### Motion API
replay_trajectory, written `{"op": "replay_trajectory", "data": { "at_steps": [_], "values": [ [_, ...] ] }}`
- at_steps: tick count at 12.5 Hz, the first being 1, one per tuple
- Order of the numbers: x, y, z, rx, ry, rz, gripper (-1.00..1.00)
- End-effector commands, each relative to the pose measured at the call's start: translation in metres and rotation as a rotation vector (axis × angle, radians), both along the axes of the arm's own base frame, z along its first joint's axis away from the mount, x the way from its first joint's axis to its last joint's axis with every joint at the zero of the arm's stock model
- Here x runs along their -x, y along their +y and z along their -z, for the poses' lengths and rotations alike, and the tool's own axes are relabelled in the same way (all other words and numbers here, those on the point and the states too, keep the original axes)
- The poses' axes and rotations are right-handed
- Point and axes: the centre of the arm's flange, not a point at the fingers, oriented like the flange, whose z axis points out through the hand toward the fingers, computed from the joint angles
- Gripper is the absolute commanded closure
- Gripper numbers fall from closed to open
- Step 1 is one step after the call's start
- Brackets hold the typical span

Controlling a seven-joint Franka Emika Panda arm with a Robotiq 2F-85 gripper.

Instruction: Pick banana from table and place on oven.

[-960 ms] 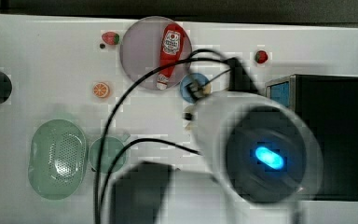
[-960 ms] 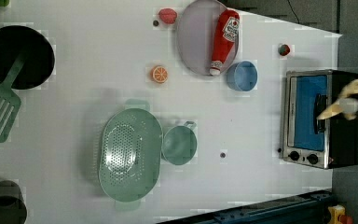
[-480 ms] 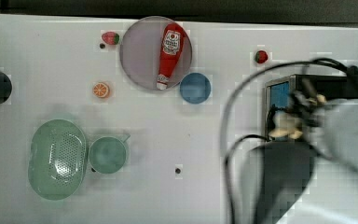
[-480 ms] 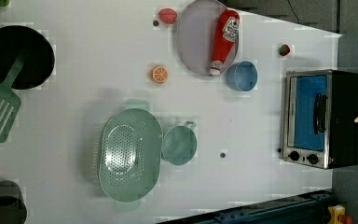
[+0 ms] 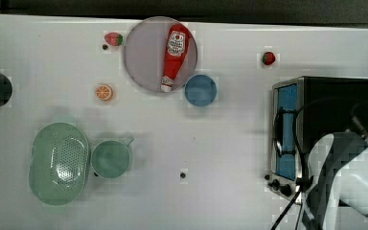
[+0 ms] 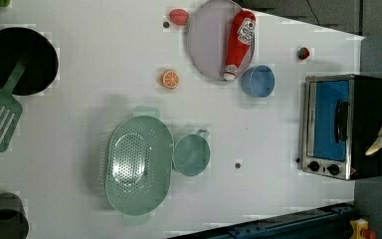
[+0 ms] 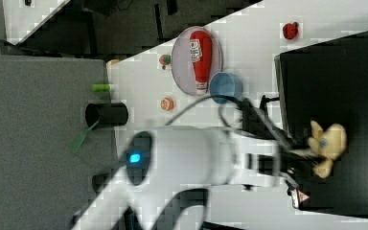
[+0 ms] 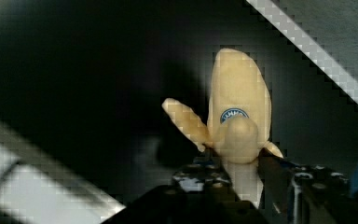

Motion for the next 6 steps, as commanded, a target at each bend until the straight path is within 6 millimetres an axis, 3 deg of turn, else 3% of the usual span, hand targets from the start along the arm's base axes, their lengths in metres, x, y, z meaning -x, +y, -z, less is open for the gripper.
{"op": "replay_trajectory", "data": {
  "at_steps": [1,5,6],
  "values": [
    [-0.038,0.026,-0.025,0.003,-0.048,-0.188,-0.05],
    [-0.045,0.034,-0.024,-0.001,-0.049,-0.204,-0.96],
    [-0.051,0.041,-0.031,0.003,-0.063,-0.220,-1.00]
  ]
}}
